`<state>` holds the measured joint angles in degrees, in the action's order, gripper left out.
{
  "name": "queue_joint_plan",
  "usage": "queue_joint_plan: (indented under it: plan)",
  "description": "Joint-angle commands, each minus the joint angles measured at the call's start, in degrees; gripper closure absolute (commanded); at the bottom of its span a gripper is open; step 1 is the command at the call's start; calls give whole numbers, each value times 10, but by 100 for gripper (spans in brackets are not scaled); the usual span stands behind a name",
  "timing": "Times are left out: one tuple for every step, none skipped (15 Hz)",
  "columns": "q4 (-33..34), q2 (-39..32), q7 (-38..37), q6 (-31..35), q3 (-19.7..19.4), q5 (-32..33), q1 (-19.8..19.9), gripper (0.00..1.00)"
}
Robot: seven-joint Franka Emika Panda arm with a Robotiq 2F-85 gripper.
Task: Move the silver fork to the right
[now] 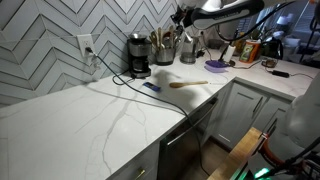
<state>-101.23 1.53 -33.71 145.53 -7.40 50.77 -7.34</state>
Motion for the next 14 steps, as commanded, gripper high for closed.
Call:
queue_joint_plan:
  plan:
    - [-6,-14,7,-51,16,-39,47,93]
    - [-5,-18,1,-68,14,-44,58,93]
    - [-5,-22,-4,-83,11,-49,67,93]
    - [-4,-22,-8,-101,9,-55,75,93]
    - [-5,-24,-15,-113,7,-58,83,93]
    - [-5,-24,-19,-129,5,-63,90,93]
    - [-7,-22,-23,-144,4,-68,96,93]
    - [-11,-20,-27,-155,3,-70,101,93]
    - [-20,-15,-37,-157,3,-64,106,93]
    - [-23,-11,-52,-165,4,-48,108,93]
    - [-29,-5,-49,-164,7,-49,108,93]
    - [-27,-2,-53,-163,11,-52,106,93]
    - [-23,-3,-62,-152,15,-39,103,93]
    - [-7,-22,-39,-153,11,-53,110,71]
